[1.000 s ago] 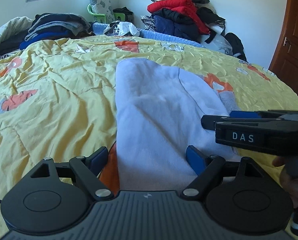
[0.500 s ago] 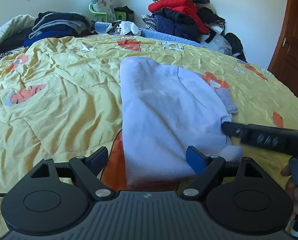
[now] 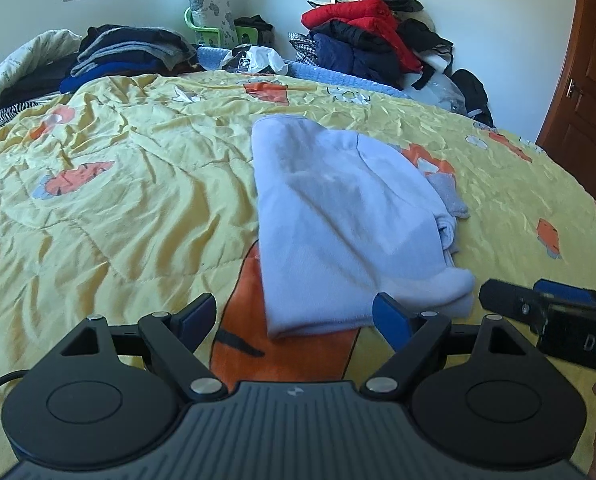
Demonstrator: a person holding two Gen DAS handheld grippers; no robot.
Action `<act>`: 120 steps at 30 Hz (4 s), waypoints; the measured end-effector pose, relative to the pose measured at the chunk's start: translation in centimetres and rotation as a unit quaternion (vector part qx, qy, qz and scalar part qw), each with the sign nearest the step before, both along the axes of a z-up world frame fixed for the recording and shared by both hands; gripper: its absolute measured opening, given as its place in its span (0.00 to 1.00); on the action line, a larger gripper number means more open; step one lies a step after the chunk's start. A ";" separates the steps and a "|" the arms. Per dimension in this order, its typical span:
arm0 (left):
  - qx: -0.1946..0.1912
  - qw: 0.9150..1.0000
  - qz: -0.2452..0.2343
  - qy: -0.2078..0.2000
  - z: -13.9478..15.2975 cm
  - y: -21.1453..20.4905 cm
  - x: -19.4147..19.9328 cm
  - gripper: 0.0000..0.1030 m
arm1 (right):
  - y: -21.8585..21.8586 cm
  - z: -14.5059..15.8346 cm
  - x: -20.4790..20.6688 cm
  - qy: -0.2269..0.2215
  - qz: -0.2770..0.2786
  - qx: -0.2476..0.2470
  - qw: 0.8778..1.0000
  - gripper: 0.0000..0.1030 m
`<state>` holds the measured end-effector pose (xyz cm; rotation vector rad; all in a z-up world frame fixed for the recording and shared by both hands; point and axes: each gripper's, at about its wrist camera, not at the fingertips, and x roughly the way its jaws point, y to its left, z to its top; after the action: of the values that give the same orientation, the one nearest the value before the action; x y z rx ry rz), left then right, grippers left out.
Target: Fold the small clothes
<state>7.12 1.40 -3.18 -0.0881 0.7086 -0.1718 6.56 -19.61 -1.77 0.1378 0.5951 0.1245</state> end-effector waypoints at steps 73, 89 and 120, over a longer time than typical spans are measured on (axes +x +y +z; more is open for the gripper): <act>0.020 0.999 0.031 0.001 -1.5 1.1 0.1 0.87 | 3.9 -1.8 1.0 0.006 0.053 -0.081 0.995 0.41; 0.033 0.999 0.014 -0.002 -2.0 0.7 -2.9 0.88 | 2.6 -2.1 -3.8 0.019 0.016 -0.022 0.999 0.84; 0.070 0.997 0.024 -0.033 -3.0 1.8 -6.1 0.98 | 3.1 -3.6 -6.3 0.034 -0.035 -0.071 0.996 0.99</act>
<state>1.00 3.17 -6.21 0.0336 0.6493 -0.0791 0.24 -16.47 -5.33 0.0254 0.6645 0.0102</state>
